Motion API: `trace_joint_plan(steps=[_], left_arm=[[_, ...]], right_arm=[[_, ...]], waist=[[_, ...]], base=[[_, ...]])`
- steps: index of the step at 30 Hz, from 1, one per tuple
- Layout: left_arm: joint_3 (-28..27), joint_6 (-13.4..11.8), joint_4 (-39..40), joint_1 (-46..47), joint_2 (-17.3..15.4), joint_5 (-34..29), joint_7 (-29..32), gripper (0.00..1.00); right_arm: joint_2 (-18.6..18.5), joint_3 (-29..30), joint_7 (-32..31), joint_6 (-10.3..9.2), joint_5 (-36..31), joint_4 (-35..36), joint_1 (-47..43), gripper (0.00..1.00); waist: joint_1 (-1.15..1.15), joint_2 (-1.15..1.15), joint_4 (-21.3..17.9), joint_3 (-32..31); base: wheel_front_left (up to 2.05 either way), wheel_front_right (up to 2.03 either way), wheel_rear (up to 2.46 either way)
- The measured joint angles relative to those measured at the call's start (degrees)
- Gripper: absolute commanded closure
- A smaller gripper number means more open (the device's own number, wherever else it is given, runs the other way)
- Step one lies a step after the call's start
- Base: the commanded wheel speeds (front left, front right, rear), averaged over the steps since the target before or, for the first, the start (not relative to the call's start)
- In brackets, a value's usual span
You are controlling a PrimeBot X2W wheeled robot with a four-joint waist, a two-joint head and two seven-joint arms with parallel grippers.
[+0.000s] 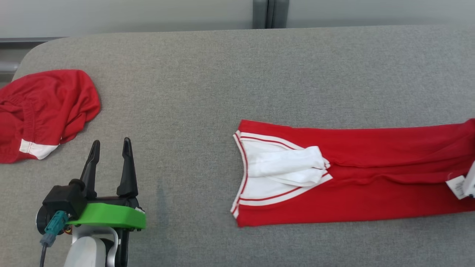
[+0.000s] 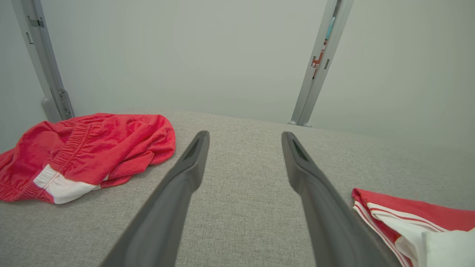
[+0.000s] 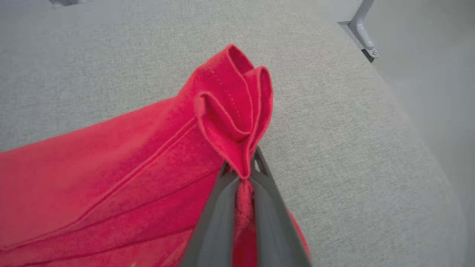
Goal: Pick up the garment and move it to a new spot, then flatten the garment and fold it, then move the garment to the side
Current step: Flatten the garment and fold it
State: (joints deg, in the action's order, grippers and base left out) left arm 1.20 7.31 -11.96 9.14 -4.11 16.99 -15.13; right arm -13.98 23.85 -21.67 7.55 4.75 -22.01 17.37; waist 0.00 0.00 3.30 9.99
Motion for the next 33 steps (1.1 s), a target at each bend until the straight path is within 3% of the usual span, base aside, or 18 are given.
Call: trace_joint_plan(steps=[4, 8, 11, 14, 19, 26, 33], left_arm=[[0.18, 0.0, 0.31, -0.3, -0.01, 0.03, 0.0, 0.0], [0.18, 0.0, 0.4, -0.37, -0.09, 0.02, 0.0, 0.0], [0.1, 0.0, 0.44, -0.54, -0.09, 0.0, 0.0, 0.0], [0.2, 0.0, 0.41, -0.6, -0.08, 0.0, 0.0, 0.0], [0.47, 0.0, 0.33, -0.56, -0.08, 0.01, 0.0, 0.0], [0.81, 0.0, 0.29, -0.29, -0.05, 0.1, 0.0, 0.0], [1.19, 0.0, 0.09, 0.09, 0.16, 0.19, 0.0, 0.0]], right_arm=[[-2.82, 1.74, -2.35, -0.01, -1.16, 3.69, -0.48, 1.0], [-2.53, -0.63, -5.03, -0.01, -1.16, 8.02, -0.71, 1.0], [0.4, -4.6, -7.28, -0.03, 0.77, 11.5, -1.59, 1.0], [4.38, -10.9, -9.12, -0.02, 2.6, 15.24, -3.18, 1.0], [7.99, -22.25, -9.1, -0.03, 5.76, 20.08, -3.82, 1.0], [10.48, -33.71, -6.92, -0.03, 8.65, 18.68, -1.75, 1.0], [11.03, -37.41, -5.58, -0.04, 9.02, 11.25, 1.51, 1.0]], waist=[[0.0, 0.0, -1.04, -0.5], [0.0, 0.0, -1.7, -1.07], [0.0, 0.0, -1.98, -1.56], [0.0, 0.0, -1.9, -1.93], [0.0, 0.0, -1.08, -1.77], [0.0, 0.0, 0.54, -1.27], [0.0, 0.0, 1.89, -0.69]], base=[[0.0, 0.0, 0.0], [0.0, 0.0, 0.0], [0.0, 0.0, 0.0], [0.0, 0.0, 0.0], [0.0, 0.0, 0.0], [0.0, 0.0, 0.0], [0.0, 0.0, 0.0]])
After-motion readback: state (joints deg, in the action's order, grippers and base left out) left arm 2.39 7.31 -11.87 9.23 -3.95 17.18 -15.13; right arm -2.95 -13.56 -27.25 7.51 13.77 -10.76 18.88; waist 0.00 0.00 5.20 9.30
